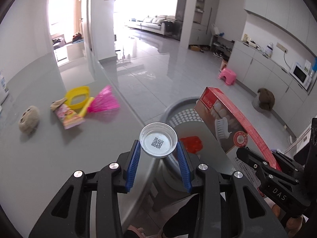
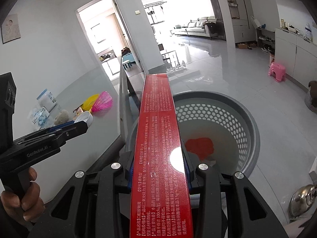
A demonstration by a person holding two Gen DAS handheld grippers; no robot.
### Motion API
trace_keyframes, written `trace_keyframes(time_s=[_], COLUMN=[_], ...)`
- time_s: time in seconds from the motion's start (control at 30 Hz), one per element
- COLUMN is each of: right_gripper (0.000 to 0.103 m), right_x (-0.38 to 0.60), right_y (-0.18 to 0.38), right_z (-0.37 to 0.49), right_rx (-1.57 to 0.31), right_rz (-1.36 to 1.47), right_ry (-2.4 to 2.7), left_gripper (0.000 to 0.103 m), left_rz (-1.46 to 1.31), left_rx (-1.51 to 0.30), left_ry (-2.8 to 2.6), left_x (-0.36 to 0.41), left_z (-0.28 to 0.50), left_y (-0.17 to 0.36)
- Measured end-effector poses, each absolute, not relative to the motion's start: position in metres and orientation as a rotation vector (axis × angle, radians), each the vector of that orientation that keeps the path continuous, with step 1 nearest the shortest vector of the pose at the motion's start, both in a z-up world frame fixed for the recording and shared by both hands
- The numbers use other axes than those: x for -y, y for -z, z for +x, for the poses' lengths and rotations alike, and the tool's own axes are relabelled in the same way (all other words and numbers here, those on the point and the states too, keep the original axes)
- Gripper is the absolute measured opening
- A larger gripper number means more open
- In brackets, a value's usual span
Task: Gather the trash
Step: 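Carry the cap and red box over the basket and release both inside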
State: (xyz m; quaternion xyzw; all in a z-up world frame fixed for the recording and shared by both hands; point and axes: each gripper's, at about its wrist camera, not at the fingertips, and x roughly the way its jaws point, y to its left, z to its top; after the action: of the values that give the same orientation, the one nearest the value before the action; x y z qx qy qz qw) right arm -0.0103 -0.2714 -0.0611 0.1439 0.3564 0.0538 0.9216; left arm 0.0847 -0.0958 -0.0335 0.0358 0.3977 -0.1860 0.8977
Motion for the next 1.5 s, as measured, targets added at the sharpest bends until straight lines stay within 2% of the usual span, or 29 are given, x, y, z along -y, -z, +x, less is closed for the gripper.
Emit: trace_keyframes(time_s=[0.5, 1.03, 1.1, 1.2, 1.33, 1.5], right_gripper=[0.036, 0.036, 0.046, 0.060, 0.065, 0.066], right_x=[0.326, 0.314, 0.314, 0.317, 0.323, 0.327], right_y=[0.101, 0.100, 0.098, 0.093, 0.086, 0.086], right_z=[-0.004, 0.014, 0.012, 0.007, 0.001, -0.001], right_rx=[-0.819, -0.829, -0.818, -0.791, -0.756, -0.744], right_rz=[0.379, 0.375, 0.376, 0.379, 0.401, 0.430], right_ry=[-0.024, -0.040, -0.040, -0.035, -0.040, -0.054], left_gripper=[0.037, 0.038, 0.040, 0.058, 0.062, 0.066], left_rz=[0.173, 0.155, 0.149, 0.133, 0.126, 0.127], left_rx=[-0.918, -0.964, -0.964, -0.958, -0.957, -0.950], left_ry=[0.452, 0.432, 0.429, 0.419, 0.412, 0.410], left_x=[0.168, 0.154, 0.157, 0.154, 0.150, 0.148], left_z=[0.122, 0.132, 0.133, 0.132, 0.131, 0.128], left_y=[0.079, 0.089, 0.088, 0.085, 0.082, 0.080])
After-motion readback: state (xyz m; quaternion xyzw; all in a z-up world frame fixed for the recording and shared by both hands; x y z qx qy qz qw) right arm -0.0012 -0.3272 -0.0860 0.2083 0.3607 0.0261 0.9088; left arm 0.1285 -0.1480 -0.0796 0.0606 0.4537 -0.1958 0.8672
